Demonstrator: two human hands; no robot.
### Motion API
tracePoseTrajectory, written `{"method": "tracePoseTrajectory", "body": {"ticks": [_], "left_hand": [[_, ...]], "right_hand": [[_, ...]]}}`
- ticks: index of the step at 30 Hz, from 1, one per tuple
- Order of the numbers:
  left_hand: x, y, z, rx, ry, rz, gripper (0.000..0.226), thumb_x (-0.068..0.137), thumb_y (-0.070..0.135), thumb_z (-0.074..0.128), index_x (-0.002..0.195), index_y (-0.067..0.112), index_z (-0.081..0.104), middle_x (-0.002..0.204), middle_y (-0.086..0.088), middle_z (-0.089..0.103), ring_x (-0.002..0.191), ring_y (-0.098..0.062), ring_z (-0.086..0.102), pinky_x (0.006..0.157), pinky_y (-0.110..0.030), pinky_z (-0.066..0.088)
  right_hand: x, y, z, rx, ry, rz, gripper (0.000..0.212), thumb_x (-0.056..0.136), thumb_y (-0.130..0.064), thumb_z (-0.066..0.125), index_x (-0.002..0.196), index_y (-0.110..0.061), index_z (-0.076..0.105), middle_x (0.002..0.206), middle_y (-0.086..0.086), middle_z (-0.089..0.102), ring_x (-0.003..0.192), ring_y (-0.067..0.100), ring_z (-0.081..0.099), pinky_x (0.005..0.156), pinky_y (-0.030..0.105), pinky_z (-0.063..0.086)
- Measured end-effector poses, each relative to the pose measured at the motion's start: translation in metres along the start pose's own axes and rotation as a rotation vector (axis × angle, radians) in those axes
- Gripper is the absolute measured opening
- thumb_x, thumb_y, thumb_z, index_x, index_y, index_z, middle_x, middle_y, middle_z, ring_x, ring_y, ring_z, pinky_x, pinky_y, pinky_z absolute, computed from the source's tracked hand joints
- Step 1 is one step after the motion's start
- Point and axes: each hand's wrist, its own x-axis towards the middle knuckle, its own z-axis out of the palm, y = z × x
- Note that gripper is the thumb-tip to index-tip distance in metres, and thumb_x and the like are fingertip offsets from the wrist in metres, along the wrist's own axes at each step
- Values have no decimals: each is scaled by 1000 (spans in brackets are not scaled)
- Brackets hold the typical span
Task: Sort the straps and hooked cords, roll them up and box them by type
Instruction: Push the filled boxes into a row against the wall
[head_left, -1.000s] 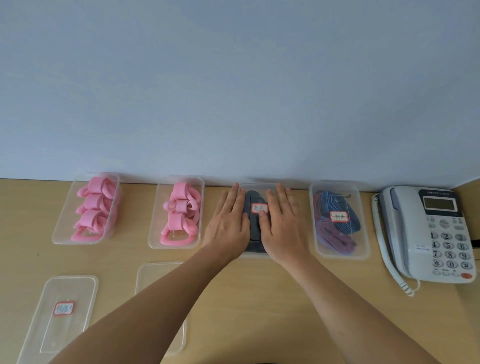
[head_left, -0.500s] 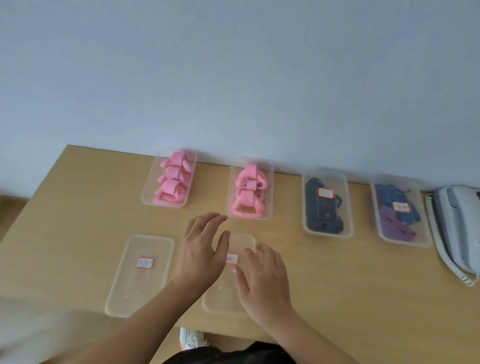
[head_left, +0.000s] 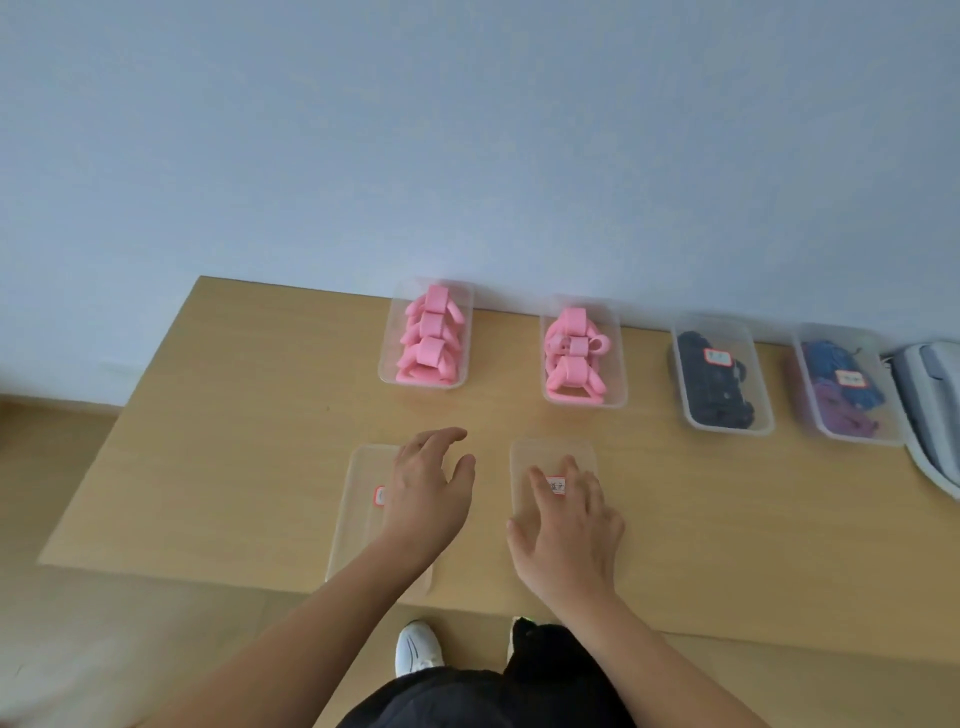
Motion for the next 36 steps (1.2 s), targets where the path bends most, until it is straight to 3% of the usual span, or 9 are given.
{"method": "tracePoseTrajectory", "body": {"ticks": [5,8,10,14,16,19,28,32,36], "left_hand": [[20,20,11,-107,-57,-24,27,98,17,62,124,19,68,123,6,67,107,-12,61,95,-29,47],[38,40,17,-150,-70,-47,23,99,21,60,121,20,70,114,10,69,100,-6,62,90,-26,46],[52,54,21,-219,-101,-107,22,100,28,59,119,23,70,110,15,69,102,-2,61,93,-27,47],[88,76,39,-358,-176,-244,32,91,45,62,116,27,72,110,14,71,106,-13,67,98,-38,55],[108,83,50,-423,-185,-311,35,87,47,64,112,25,73,106,10,73,101,-15,70,95,-41,58],[130,92,65,-490,-178,-358,19,94,33,68,106,21,75,102,3,76,88,-15,72,77,-31,60],[153,94,82,-451,-56,-405,9,87,21,80,94,16,77,92,-6,76,75,-17,68,65,-28,54],[151,97,82,-344,-29,-331,3,88,23,76,87,22,79,78,4,75,73,-14,69,75,-34,60],[147,103,80,-191,-11,-254,10,91,29,73,94,21,79,81,10,76,84,-13,72,83,-33,58]], "right_hand": [[-4,-3,-15,21,173,-81,63,77,-58,53,134,-31,55,153,8,44,133,35,43,93,54,41],[16,-1,-32,72,354,-114,62,74,-59,59,129,-29,61,143,4,53,125,33,48,90,51,42],[42,0,-48,79,394,-66,64,75,-62,58,129,-30,60,141,2,53,125,32,47,91,51,41],[101,3,-74,2,368,2,67,79,-68,48,138,-35,49,154,1,39,132,30,38,95,49,36],[126,9,-78,-19,350,2,63,81,-67,47,136,-37,49,156,2,36,133,32,37,94,49,33],[152,17,-77,-48,348,-13,55,83,-66,46,126,-34,55,152,4,41,127,33,40,89,46,32],[172,33,-73,-80,415,-121,63,87,-74,43,130,-31,59,144,7,50,121,34,44,84,44,31],[174,41,-70,-75,467,-173,62,91,-72,43,129,-27,62,143,11,53,123,36,48,85,45,34],[172,41,-67,-53,556,-197,58,93,-68,44,124,-24,66,140,11,56,121,36,51,85,44,34]]}}
